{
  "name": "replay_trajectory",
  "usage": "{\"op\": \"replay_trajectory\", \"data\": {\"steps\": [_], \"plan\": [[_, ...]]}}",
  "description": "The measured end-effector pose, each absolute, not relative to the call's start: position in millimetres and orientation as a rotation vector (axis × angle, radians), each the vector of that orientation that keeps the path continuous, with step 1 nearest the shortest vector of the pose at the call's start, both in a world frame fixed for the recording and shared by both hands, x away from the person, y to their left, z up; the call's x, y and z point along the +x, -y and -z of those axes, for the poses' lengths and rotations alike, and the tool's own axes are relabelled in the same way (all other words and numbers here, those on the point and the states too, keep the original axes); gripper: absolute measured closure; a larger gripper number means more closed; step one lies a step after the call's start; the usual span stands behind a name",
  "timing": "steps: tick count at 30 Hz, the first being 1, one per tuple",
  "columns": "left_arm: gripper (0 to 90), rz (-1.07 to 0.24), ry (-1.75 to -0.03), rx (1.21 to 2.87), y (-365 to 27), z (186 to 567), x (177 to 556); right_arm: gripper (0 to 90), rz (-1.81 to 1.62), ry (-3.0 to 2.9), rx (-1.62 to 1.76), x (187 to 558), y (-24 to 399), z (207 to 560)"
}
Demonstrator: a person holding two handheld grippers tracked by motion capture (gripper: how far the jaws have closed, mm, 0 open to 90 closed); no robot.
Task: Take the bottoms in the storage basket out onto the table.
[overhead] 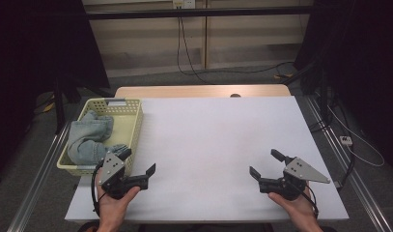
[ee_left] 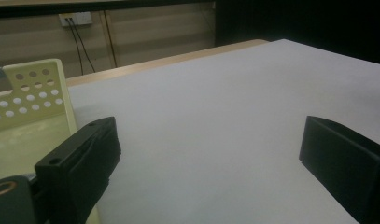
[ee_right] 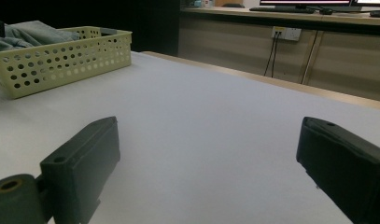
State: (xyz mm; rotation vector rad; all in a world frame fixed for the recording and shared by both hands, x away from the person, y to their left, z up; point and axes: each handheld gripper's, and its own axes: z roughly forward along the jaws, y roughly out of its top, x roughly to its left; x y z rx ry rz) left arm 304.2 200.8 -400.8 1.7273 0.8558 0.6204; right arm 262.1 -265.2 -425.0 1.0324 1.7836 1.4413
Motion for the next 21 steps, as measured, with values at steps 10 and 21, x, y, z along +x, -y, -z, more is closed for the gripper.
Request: {"op": "replay_trajectory", "data": {"steps": [10, 21], "plan": [[5.1, -0.610, -0.874, 1.724, -199.9, 399.7, 306.5, 6.4, -1.446, -1.786, 1.033, 264.2, 267.9, 426.5], [5.9, -0.627, -0.867, 1.699, -203.8, 389.7, 308.1, 6.3, -1.437, -1.792, 1.031, 263.6, 268.7, 426.6]]}}
